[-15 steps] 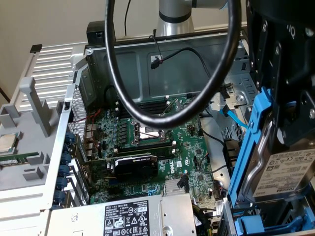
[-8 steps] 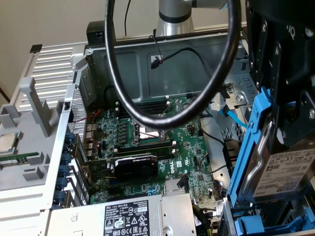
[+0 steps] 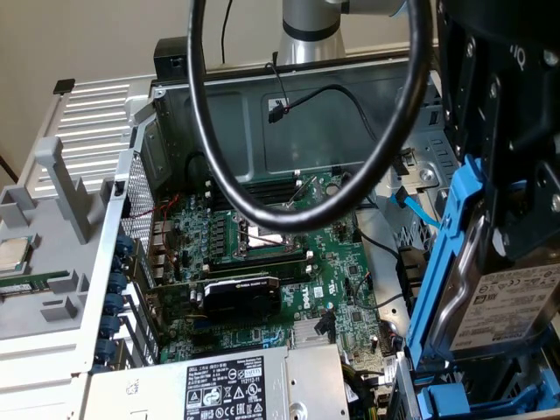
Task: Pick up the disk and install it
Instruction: 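Insert the disk into the insertion slot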
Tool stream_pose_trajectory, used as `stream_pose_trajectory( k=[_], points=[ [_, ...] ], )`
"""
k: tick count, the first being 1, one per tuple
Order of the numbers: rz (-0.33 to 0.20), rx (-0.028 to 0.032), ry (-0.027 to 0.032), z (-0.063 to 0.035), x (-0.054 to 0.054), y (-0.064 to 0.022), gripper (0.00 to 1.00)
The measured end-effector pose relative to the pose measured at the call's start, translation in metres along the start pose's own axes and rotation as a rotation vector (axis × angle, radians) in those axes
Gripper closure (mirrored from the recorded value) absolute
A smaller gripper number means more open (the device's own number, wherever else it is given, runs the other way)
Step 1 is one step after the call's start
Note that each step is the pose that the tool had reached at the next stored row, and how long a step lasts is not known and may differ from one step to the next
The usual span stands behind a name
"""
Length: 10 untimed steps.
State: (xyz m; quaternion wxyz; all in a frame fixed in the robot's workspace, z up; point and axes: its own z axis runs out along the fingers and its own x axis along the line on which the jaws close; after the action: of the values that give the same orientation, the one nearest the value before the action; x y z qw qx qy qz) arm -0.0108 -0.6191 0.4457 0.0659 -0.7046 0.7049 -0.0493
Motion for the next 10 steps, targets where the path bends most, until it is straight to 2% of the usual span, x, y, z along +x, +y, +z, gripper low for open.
stream_pose_trajectory(
  k=[10],
  points=[
    [0.000,0.0001,-0.0001,0.0014,0.0004,-0.0010,0.63]
  ],
)
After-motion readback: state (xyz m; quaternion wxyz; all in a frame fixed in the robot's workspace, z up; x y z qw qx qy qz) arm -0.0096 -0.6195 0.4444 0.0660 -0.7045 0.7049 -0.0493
